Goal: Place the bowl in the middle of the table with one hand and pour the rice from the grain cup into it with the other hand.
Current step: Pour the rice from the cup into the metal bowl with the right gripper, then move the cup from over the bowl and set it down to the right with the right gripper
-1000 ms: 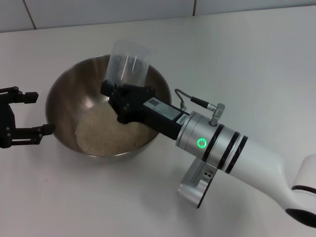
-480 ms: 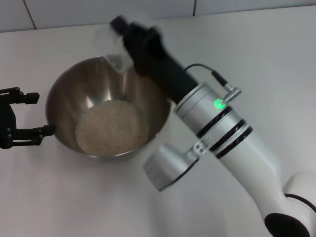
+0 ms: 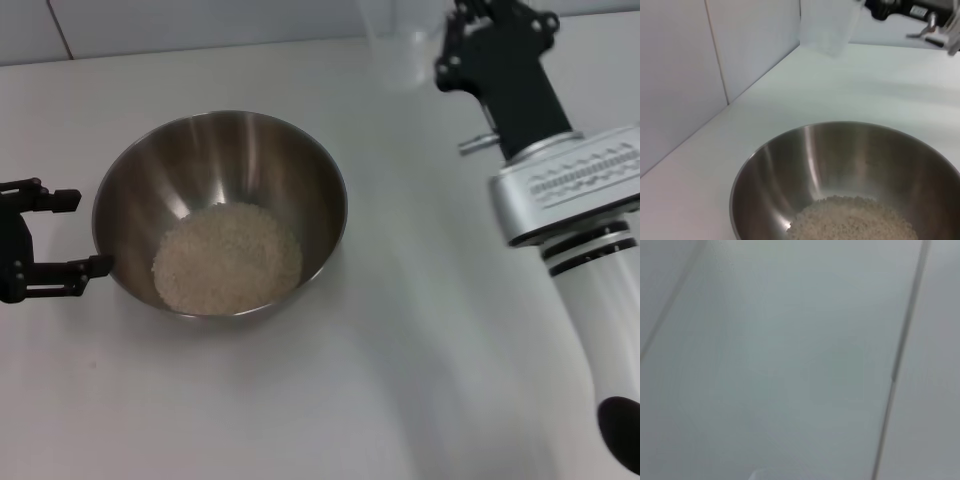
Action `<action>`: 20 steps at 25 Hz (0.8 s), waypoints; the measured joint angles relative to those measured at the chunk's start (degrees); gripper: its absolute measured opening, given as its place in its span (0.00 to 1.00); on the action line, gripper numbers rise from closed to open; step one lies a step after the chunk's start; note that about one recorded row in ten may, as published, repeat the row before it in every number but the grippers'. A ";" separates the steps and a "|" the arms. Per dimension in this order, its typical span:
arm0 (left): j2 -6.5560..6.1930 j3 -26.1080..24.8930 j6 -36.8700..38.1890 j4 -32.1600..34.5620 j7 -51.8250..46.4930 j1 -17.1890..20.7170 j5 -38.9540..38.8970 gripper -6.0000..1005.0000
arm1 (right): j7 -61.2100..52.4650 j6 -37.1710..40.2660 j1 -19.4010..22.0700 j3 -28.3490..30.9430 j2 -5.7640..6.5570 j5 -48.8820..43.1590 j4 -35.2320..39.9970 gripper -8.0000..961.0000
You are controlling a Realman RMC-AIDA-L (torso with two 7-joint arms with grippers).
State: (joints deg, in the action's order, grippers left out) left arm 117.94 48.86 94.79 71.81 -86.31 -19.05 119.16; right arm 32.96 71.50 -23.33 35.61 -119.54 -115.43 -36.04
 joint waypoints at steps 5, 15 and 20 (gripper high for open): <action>0.00 -0.20 0.05 0.00 0.06 0.13 0.00 0.81 | -17.88 -3.81 -2.13 0.08 -0.24 0.25 12.48 0.06; 0.09 -0.02 0.05 -0.01 0.02 0.39 0.01 0.81 | -27.77 -18.55 -7.45 -5.95 0.16 -0.57 20.94 0.07; 0.18 0.14 0.05 -0.16 0.00 0.44 0.01 0.81 | -27.98 -21.29 -8.55 -8.31 0.17 -0.94 21.24 0.08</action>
State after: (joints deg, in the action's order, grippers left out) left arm 118.12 49.00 94.84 71.66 -86.31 -18.61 119.18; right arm 4.98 50.21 -31.88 27.30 -119.37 -116.37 -14.80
